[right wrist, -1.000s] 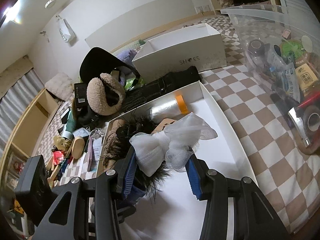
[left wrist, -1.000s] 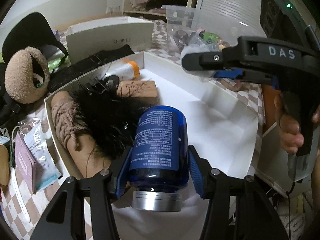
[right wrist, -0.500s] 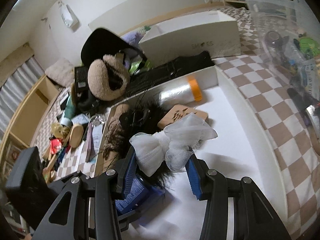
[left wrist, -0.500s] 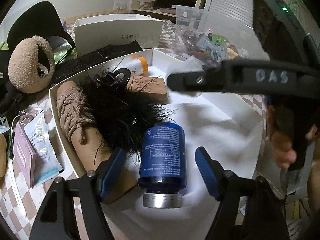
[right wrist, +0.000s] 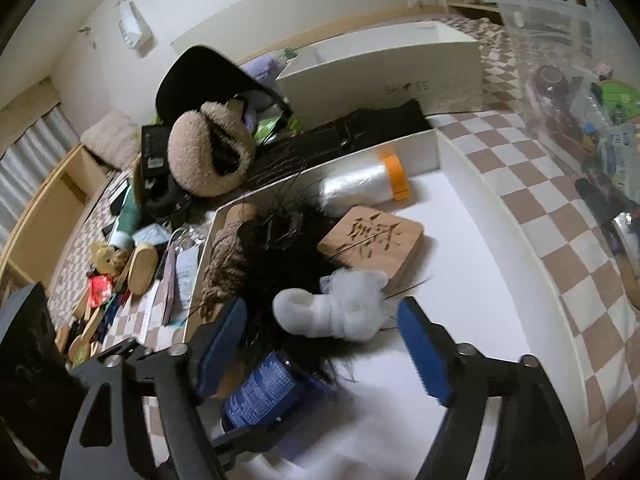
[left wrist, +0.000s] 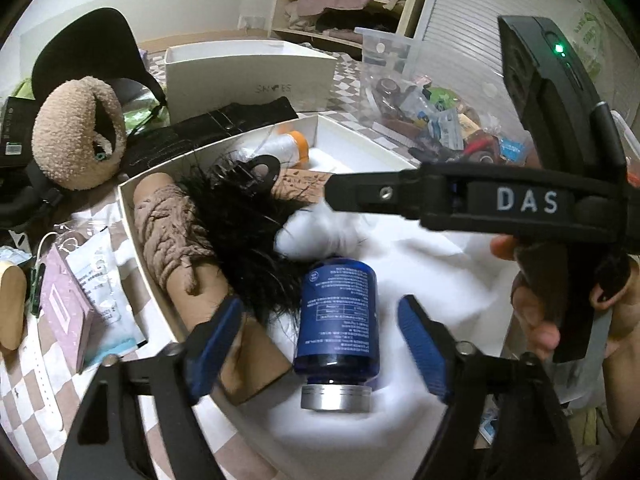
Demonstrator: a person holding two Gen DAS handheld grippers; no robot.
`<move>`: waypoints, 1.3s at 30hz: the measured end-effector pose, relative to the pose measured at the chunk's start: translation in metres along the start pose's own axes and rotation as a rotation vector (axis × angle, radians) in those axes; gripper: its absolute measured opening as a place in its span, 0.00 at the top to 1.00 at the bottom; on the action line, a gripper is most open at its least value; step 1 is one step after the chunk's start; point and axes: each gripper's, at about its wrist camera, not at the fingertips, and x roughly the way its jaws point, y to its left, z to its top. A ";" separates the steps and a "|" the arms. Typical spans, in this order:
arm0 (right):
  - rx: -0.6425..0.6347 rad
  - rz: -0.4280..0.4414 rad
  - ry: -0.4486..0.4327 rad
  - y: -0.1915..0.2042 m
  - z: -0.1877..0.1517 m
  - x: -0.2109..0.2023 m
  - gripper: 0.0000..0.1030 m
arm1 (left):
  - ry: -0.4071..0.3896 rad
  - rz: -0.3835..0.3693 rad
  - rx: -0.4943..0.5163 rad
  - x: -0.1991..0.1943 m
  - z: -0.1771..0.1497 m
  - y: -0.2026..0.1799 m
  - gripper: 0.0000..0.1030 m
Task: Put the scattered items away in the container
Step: 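Lower the blue jar into the tray and open the left tool while the right tool releases the tulle bundle, then withdraw both open tools from the tray back over the bed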
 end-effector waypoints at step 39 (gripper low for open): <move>-0.040 -0.053 -0.189 0.081 0.009 -0.052 0.00 | -0.187 0.183 -0.110 -0.120 -0.025 0.076 0.00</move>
